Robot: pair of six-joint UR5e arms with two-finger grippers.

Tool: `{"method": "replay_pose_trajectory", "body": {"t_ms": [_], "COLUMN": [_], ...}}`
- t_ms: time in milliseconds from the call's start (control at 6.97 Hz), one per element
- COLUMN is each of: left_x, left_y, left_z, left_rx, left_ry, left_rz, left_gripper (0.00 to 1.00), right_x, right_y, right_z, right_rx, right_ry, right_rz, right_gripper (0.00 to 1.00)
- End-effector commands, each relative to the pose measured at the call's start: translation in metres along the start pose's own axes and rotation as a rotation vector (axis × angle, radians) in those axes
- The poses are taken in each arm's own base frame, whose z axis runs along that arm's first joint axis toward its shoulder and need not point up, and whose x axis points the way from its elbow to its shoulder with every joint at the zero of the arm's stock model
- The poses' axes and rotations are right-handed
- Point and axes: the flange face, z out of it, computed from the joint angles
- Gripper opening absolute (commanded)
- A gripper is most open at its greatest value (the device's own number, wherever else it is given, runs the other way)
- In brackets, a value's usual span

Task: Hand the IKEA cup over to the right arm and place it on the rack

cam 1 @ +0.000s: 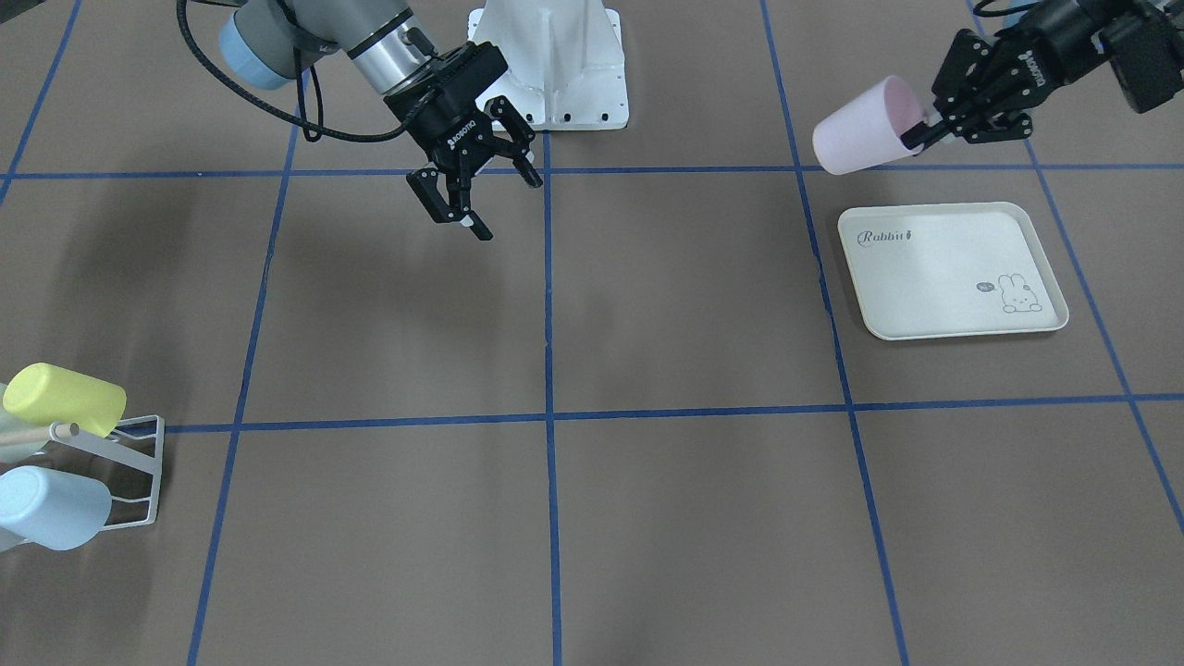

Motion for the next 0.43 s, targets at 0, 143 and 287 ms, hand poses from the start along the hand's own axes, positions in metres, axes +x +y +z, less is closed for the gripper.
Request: {"method": "replay_pose_trajectory", "body": {"t_ms": [0,143,287], "left_x": [0.061,0.095,0.112], "left_y": [0.002,0.021,0.022], "left_z": [0.078,0.123,0.146], "left_rx": [-0.050,-0.076,-0.060], "left_ry": [0.113,0.176,0.204], "left_rz": [-0.062,-0.084,-0.122], "left_gripper": [0.00,0.00,0.00], "right_x": [-0.026,-0.029,-0.028], "right_y": [-0.006,-0.005,0.001], "right_z": [-0.003,-0.004,-0.001], "right_rx": [0.053,0.157,0.219], "right_ry": [-0.110,-0.155,-0.180], "right_rz": [-0.033,-0.040,-0.039], "right_gripper": [0.99,0.99,0.99]}}
